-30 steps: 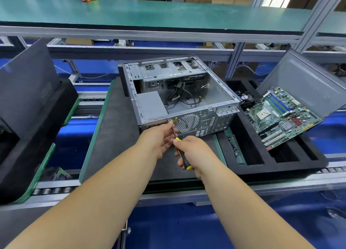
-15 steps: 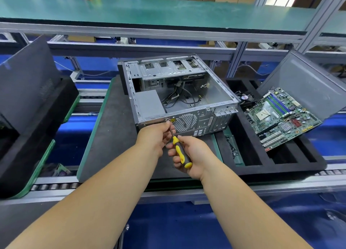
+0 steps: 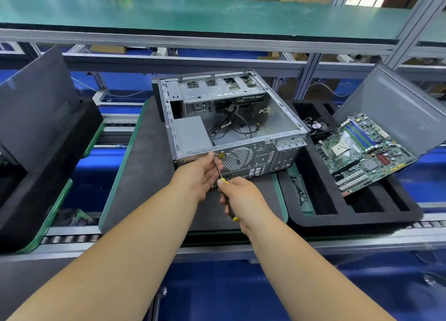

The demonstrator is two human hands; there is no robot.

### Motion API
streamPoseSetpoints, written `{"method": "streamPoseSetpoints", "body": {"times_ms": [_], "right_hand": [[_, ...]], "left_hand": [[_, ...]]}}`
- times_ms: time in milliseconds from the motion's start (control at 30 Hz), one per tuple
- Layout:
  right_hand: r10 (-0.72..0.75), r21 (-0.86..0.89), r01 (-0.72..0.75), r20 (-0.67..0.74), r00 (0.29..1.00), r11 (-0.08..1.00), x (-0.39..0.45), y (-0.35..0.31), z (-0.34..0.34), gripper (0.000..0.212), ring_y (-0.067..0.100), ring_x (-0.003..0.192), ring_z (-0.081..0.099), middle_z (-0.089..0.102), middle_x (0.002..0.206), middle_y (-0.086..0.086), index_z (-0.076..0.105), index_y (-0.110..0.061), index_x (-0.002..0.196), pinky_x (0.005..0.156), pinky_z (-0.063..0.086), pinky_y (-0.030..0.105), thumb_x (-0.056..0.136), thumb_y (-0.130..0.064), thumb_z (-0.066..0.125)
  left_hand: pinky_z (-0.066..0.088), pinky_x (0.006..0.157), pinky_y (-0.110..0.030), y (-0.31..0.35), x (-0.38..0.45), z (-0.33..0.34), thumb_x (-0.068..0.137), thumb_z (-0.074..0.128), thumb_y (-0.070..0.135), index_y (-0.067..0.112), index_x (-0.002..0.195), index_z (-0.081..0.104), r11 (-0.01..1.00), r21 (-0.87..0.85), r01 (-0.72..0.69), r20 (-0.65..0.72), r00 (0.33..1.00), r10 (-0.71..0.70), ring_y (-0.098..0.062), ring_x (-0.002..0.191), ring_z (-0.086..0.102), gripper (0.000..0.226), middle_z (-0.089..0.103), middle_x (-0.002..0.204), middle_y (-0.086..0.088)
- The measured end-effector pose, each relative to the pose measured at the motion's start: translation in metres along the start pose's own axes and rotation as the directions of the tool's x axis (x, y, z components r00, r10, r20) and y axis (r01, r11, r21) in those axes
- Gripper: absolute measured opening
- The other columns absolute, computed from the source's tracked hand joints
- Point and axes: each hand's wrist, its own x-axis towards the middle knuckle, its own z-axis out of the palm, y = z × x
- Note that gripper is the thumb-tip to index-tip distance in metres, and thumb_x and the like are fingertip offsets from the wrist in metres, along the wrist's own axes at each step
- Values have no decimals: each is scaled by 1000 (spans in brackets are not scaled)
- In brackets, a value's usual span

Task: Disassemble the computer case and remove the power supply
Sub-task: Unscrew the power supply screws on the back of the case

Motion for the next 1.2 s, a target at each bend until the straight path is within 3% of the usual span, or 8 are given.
{"method": "streamPoseSetpoints", "body": {"times_ms": [100,233,333,400,533,733,967,1200], "right_hand": [[-32,-98,27,-43,999,995,0,1,-1,21,13,51,45,57,69,1,53,-18,86,38,32,16,93,-36,62],[-3,-124,1,-17,1000,992,3,-2,-2,22,12,50,46,55,71,2,52,-17,89,44,36,20,92,-36,63],[149,72,-156,92,985,985,2,-8,-4,20,10,45,46,51,67,3,55,-15,85,43,38,20,94,-31,64],[239,257,-290,212,947,922,0,-13,-7,23,11,43,43,48,62,2,58,-11,85,42,38,21,95,-32,62],[268,391,-385,322,908,836,-2,-19,-13,34,11,50,40,46,62,4,61,0,89,47,36,20,100,-26,44],[230,355,-335,306,924,873,-4,-19,-14,31,11,47,44,45,64,3,57,-3,85,49,38,21,104,-24,45],[181,284,-224,169,969,932,3,-12,-10,17,11,43,46,48,64,2,56,-9,86,44,41,22,94,-19,65],[113,31,-115,49,992,993,5,-10,-7,24,15,54,42,45,65,3,51,-15,79,50,36,25,87,-20,73]], "left_hand": [[53,55,-14,-2,4,1,94,61,24,14,86,67,1000,9,-9,-8,1000,9,-3,61,69,14,72,66,5],[50,49,-12,-2,8,0,94,62,22,13,86,68,999,37,-26,-25,999,27,-2,60,69,13,72,65,6],[50,48,-12,-2,9,1,94,62,20,12,86,67,999,29,-20,-24,999,21,-2,60,69,12,73,65,5],[51,49,-13,-2,9,1,94,62,18,11,86,66,1000,6,-9,-22,1000,9,-3,59,69,11,72,64,4],[51,48,-13,-1,8,2,93,62,16,10,86,66,1000,-25,-7,-25,1000,6,-4,58,69,10,72,64,2],[50,47,-13,-1,7,2,94,60,16,9,87,66,999,-30,-10,-8,1000,10,-4,58,69,11,72,64,3],[50,47,-12,0,7,2,94,61,20,11,87,66,1000,20,1,-8,1000,-1,-3,58,69,12,72,65,4],[49,46,-12,-1,11,1,91,67,23,11,85,68,998,62,-26,-54,998,29,-1,56,67,13,72,64,5]]}}
